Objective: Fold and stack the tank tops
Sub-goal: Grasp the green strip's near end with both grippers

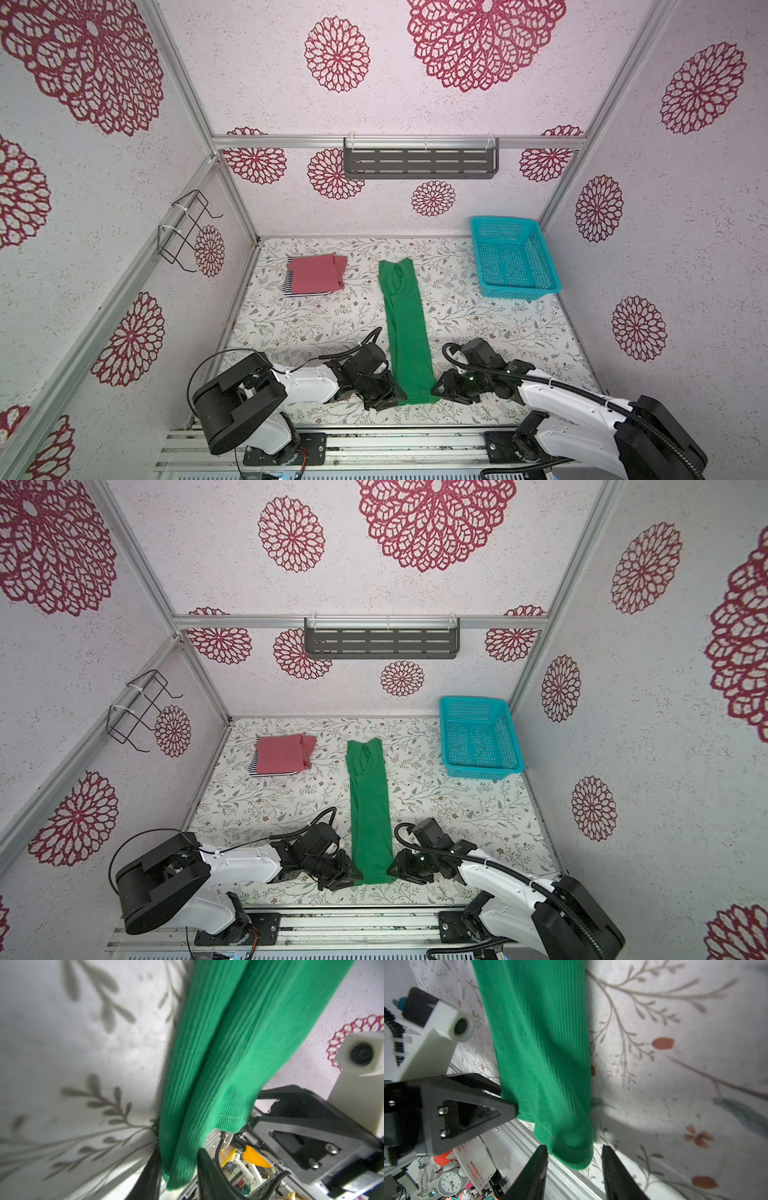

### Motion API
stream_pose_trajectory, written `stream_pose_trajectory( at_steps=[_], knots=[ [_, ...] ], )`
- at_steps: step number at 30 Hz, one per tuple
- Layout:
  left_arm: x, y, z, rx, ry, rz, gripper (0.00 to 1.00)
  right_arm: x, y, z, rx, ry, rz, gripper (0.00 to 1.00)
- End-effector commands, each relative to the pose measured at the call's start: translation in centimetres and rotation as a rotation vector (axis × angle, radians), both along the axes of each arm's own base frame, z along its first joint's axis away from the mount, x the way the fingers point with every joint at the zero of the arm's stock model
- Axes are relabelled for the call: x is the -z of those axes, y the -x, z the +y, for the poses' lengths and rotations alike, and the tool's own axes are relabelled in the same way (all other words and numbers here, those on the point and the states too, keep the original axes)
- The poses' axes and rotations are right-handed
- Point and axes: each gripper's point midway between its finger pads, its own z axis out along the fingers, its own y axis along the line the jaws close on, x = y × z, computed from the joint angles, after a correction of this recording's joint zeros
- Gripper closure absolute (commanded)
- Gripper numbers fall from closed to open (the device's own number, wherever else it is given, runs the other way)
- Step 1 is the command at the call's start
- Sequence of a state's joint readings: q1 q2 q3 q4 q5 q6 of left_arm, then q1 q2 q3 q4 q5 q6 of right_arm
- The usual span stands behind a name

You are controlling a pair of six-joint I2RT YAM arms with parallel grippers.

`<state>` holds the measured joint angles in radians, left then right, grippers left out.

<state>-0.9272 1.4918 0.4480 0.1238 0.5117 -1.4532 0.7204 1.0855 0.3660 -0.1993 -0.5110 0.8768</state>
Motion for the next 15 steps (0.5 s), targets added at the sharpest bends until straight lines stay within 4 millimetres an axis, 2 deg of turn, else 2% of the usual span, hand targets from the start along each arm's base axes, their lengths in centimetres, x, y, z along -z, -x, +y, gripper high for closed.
stream_pose_trajectory(
  at_steps=[1, 3, 5, 8, 12, 15],
  knots=[
    [2.4, 1.0, 1.6, -0.006, -0.101, 0.042, 0.79, 0.0, 0.0, 0.4, 0.013, -0.020, 0.014, 0.56],
    [2.3, 1.1, 1.6, -0.004, -0.099, 0.042, 0.87, 0.0, 0.1, 0.5, 0.009, -0.021, 0.015, 0.64],
    [1.7, 1.1, 1.3, -0.006, -0.082, 0.038, 0.95, -0.3, 0.2, 0.6, 0.009, -0.019, 0.006, 0.83],
    [0.3, 0.8, 1.3, -0.007, -0.075, 0.015, 1.00, -1.1, 0.2, 0.4, 0.010, -0.010, -0.011, 0.98],
    [-2.5, -1.0, 1.4, -0.005, -0.081, -0.048, 1.00, -3.0, -0.7, 0.7, 0.000, -0.006, -0.058, 1.00],
    [-4.9, -3.2, 1.9, 0.005, -0.094, -0.103, 1.00, -4.5, -2.1, 1.0, -0.008, 0.009, -0.108, 1.00]
  ],
)
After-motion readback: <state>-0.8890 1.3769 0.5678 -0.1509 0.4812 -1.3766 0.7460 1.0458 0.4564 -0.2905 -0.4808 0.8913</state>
